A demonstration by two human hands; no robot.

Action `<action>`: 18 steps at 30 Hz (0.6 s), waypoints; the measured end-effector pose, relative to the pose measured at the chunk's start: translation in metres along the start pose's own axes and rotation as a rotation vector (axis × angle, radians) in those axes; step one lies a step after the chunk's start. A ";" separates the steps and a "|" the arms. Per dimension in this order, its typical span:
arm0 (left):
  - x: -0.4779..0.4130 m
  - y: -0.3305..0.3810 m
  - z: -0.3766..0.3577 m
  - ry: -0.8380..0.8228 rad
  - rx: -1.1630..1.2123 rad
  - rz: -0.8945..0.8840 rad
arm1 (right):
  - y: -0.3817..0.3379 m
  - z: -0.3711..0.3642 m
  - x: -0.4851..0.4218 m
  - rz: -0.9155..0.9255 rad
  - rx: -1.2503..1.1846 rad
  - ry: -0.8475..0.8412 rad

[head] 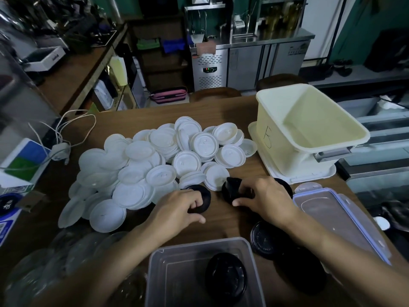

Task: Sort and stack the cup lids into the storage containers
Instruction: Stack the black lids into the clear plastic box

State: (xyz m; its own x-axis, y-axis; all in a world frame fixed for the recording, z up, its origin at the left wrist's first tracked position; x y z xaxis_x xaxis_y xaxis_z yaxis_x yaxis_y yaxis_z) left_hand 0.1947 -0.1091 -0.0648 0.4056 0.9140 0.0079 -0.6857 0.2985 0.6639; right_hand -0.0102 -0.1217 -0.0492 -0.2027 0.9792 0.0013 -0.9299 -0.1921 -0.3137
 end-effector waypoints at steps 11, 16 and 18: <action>0.020 0.039 0.045 0.151 0.268 -0.071 | -0.015 0.063 0.043 0.060 -0.239 0.237; 0.023 0.044 0.050 0.033 0.369 -0.063 | -0.017 0.071 0.070 -0.006 -0.351 0.243; 0.025 0.047 0.041 -0.082 0.388 -0.069 | -0.019 0.072 0.082 -0.028 -0.350 0.268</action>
State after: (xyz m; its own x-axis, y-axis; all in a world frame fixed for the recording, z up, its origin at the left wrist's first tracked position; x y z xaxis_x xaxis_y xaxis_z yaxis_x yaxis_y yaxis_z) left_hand 0.1979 -0.0832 -0.0031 0.5004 0.8658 0.0033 -0.3828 0.2178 0.8978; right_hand -0.0313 -0.0424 0.0250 -0.0490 0.9749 -0.2171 -0.7644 -0.1765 -0.6201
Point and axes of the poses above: each hand's wrist, its own x-axis away from the middle knuckle, its own z-axis out of the back of the hand, y = z × x, the point moved 10 cm from there along -x, towards the middle knuckle, and after that the axes turned 10 degrees about x, right-handed, at the moved point
